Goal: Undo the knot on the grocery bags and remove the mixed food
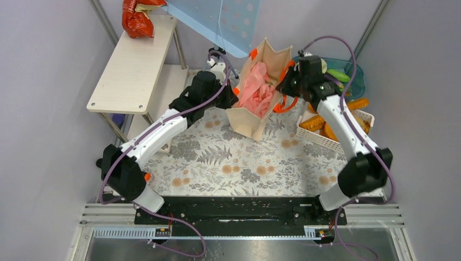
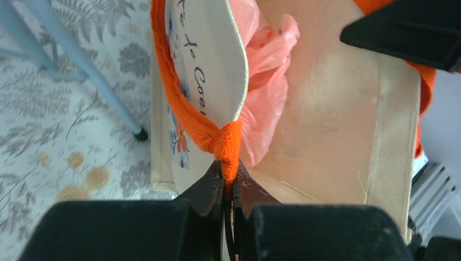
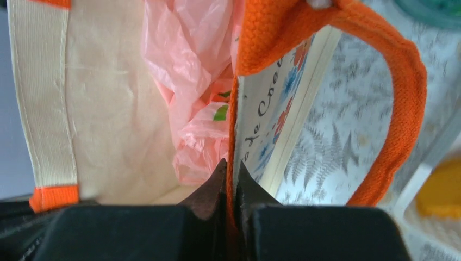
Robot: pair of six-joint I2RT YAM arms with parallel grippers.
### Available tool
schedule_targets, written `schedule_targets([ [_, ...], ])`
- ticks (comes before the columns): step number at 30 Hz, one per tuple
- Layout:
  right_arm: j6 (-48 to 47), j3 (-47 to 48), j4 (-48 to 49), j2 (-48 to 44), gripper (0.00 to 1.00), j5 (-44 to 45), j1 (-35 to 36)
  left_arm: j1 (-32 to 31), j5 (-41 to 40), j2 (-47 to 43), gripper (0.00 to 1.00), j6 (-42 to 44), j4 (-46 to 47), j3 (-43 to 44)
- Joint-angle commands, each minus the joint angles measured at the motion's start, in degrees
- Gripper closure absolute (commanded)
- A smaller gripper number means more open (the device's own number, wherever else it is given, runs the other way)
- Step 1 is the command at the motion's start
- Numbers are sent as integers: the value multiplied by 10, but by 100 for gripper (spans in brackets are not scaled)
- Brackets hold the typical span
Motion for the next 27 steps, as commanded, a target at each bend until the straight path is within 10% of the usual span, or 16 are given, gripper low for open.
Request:
schedule_targets([
  [1,-64,132,25,111,100,-104,-54,-1,2,52,100,-53,143,59],
  [9,-101,381,-35,287,100,-118,-91,1,9,185,97,-93,170,183],
  [15,-144,601,-194,397,24,-101,-91,1,-20,204,25,-55,129,229],
  [19,-157,556,-178,358,4,-79,-91,1,-42,171,2,-19,126,200],
  [27,-147,443,-174,243,1,-8,-91,9,-52,44,1,24,169,49],
])
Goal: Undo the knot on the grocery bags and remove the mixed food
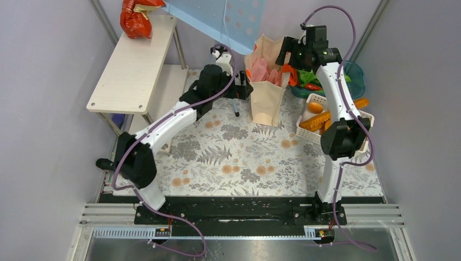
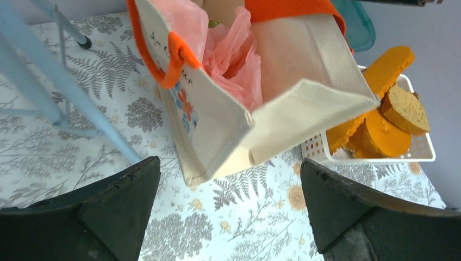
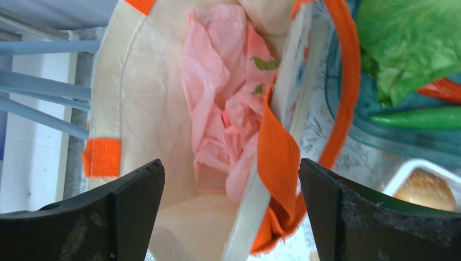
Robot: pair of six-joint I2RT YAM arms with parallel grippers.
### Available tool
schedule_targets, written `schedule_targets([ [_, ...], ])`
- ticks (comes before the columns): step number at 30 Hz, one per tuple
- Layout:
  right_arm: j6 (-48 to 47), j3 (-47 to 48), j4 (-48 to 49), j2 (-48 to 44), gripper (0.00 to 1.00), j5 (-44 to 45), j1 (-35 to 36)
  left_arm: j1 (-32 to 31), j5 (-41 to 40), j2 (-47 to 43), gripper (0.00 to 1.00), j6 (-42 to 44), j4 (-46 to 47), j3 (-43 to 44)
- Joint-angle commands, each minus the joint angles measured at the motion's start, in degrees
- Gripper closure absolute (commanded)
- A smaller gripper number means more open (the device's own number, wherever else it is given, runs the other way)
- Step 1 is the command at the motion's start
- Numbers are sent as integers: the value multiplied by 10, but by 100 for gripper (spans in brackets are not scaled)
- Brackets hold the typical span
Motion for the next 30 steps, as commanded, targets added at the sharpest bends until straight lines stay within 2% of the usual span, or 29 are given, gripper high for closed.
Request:
schedule_targets([
  [1,-2,-45,-18,-104,0,72,3,13,-30,-109,1,31,66,-64],
  [3,0,-83,-20,-144,1,94,3,27,-39,-141,1,28,59,-82],
  [8,0,-218,16,-271,1,146,3,75,-29,-196,1,5,-43,-48],
  [11,0,-297,33,-353,1,169,3,99,-14,-231,1,24,-106,-29],
  [14,1,-395,73,-445,0,178,3,115,-40,-269,1,52,-163,-19],
  [16,-11,-465,122,-508,0,177,3,121,-95,-296,1,64,-196,-21],
  [20,-61,-623,267,-645,0,198,3,121,-190,-373,1,105,-197,-78],
  [23,-83,-724,347,-725,1,213,4,121,-247,-452,1,120,-155,-164],
  [27,-94,-828,429,-812,0,216,3,121,-265,-535,1,136,-151,-224],
  [30,-102,-877,449,-863,0,211,3,120,-278,-576,1,137,-153,-253],
])
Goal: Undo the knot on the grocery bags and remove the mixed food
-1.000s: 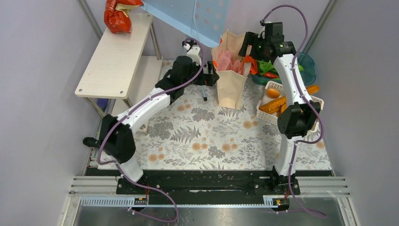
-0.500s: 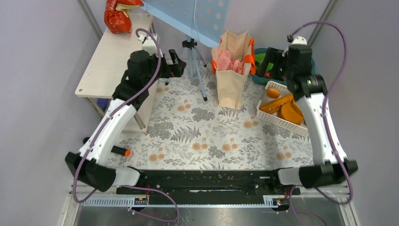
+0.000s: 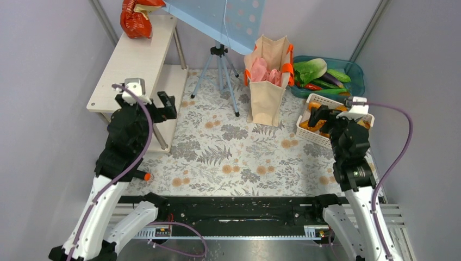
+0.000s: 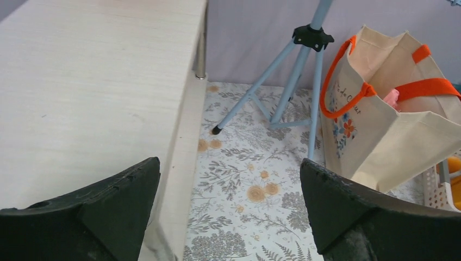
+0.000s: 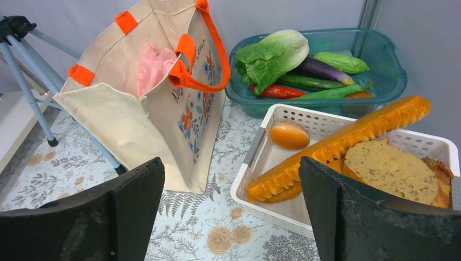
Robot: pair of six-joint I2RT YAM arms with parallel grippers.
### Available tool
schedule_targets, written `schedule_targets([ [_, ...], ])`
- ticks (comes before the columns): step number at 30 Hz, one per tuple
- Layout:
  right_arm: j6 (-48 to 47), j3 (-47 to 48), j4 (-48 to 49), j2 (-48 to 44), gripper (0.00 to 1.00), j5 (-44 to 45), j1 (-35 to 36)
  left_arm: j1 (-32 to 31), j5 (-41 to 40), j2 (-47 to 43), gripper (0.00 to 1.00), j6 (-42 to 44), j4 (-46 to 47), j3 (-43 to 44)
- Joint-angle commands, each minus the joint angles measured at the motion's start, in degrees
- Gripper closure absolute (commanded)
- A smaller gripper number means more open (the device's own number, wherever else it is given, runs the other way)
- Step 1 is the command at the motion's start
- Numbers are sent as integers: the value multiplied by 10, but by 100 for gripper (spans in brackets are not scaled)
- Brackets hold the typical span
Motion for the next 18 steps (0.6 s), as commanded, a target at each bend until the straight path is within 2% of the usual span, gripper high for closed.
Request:
schedule_targets([
  [1,-28,-55,105,-60,1,13,3,2,-56,-48,1,18,23,-35],
  [8,-39,-94,116,-121,1,31,3,2,-113,-83,1,4,25,-72],
  [18,-39,-97,115,-123,1,31,3,2,-109,-87,1,11,27,-74],
])
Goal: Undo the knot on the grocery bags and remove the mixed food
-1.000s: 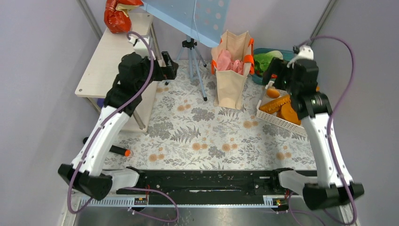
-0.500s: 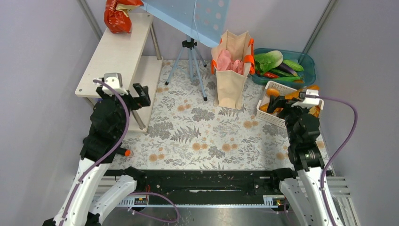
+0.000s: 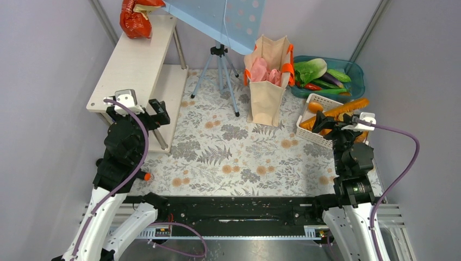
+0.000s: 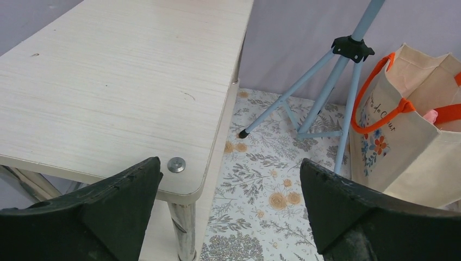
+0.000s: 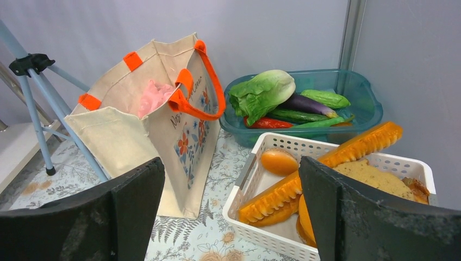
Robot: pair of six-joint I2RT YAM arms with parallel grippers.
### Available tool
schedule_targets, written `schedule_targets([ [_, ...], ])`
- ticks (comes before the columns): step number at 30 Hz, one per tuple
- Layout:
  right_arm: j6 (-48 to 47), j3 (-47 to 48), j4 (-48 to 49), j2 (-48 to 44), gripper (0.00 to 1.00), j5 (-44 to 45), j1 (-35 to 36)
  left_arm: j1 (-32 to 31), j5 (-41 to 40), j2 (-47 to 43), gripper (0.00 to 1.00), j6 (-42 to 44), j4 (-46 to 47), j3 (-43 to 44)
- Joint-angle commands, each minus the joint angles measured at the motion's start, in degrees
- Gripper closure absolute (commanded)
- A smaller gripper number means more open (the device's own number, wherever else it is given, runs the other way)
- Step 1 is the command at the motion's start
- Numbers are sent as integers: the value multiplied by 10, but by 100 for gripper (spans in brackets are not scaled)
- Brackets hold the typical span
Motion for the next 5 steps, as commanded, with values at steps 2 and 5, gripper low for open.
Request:
schedule_targets([
  [2,-6,-4,36,-3,0,11,3,2,-14,-5,1,6,11,-5],
  [5,-7,-4,36,-4,0,13,3,3,-12,-7,1,5,11,-4],
])
